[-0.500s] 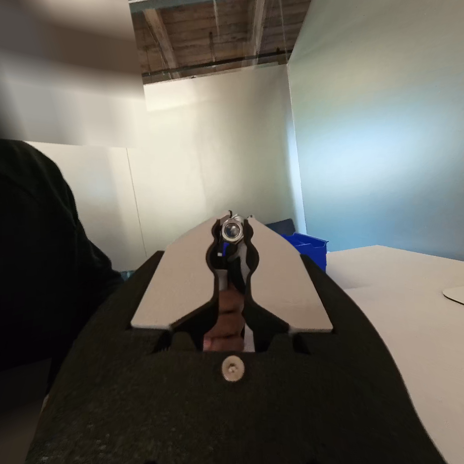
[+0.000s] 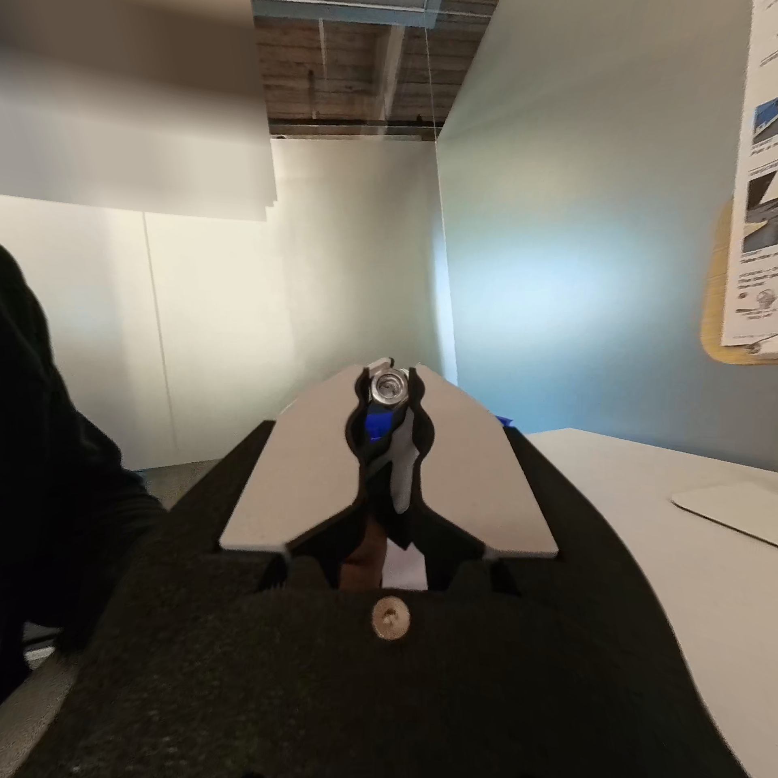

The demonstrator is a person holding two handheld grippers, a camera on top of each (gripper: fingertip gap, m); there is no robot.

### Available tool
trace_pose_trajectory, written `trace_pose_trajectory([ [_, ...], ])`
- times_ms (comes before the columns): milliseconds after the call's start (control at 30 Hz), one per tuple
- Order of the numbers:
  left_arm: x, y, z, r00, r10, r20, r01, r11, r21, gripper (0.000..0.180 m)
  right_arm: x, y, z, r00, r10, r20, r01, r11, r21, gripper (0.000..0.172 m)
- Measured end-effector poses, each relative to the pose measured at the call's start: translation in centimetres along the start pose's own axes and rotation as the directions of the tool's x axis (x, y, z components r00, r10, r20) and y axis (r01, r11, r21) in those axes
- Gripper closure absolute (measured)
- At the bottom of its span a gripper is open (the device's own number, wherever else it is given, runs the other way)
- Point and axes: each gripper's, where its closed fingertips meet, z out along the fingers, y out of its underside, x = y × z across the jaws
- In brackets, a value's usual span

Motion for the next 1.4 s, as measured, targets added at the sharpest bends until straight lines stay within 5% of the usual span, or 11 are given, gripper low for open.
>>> trace_pose_trajectory([
  [133, -0.3, 0.4, 0.0, 1.000, -0.015, 0.018, 0.015, 1.000, -0.019, 0.164, 0.4, -0.1, -0.1, 0.997, -0.056, -0.056, 0.056, 0.998, -0.001, 0.154],
  [200, -0.3, 1.0, 0.1, 1.000, 0.008, 0.019, -0.007, 0.998, -0.062, 0.163, 0.5, -0.1, -0.1, 0.994, -0.079, -0.077, 0.078, 0.997, -0.010, 0.172],
  [567, -1.7, 2.7, -0.4, 0.982, 0.170, 0.077, -0.145, 0.954, -0.263, 0.164, 2.9, -1.0, -1.4, 0.989, -0.043, -0.141, 0.039, 0.999, -0.031, 0.172],
  [700, -2.1, 2.0, -0.7, 0.981, 0.174, 0.087, -0.145, 0.952, -0.270, 0.180, 4.2, 0.3, -1.8, 0.989, -0.014, -0.149, -0.007, 0.990, -0.137, 0.167],
  [1000, -3.8, 1.8, -1.4, 0.938, 0.305, 0.166, -0.225, 0.897, -0.380, 0.180, 5.4, 3.7, -2.2, 0.982, -0.071, -0.178, 0.002, 0.933, -0.360, 0.149],
  [1067, -5.7, 1.2, -2.1, 0.859, 0.461, 0.223, -0.312, 0.817, -0.485, 0.180, 6.9, 4.1, -2.9, 0.966, -0.071, -0.248, -0.028, 0.926, -0.376, 0.150],
  [1133, -9.1, -0.3, -3.8, 0.664, 0.693, 0.282, -0.377, 0.635, -0.674, 0.179, 7.7, 4.6, -3.3, 0.959, -0.065, -0.275, -0.051, 0.919, -0.392, 0.150],
  [1167, -10.9, -1.4, -4.7, 0.541, 0.792, 0.283, -0.375, 0.528, -0.762, 0.163, 7.9, 4.7, -3.4, 0.957, -0.058, -0.283, -0.061, 0.916, -0.396, 0.150],
  [1233, -13.3, -2.6, -6.1, 0.418, 0.881, 0.222, -0.318, 0.371, -0.872, 0.150, 8.1, 4.8, -3.4, 0.954, -0.052, -0.295, -0.073, 0.914, -0.400, 0.150],
  [1400, -10.2, 6.2, -7.0, 0.779, 0.625, 0.045, -0.144, 0.249, -0.958, 0.150, 10.4, 2.5, -4.9, 0.908, -0.056, -0.416, -0.091, 0.941, -0.325, 0.152],
])
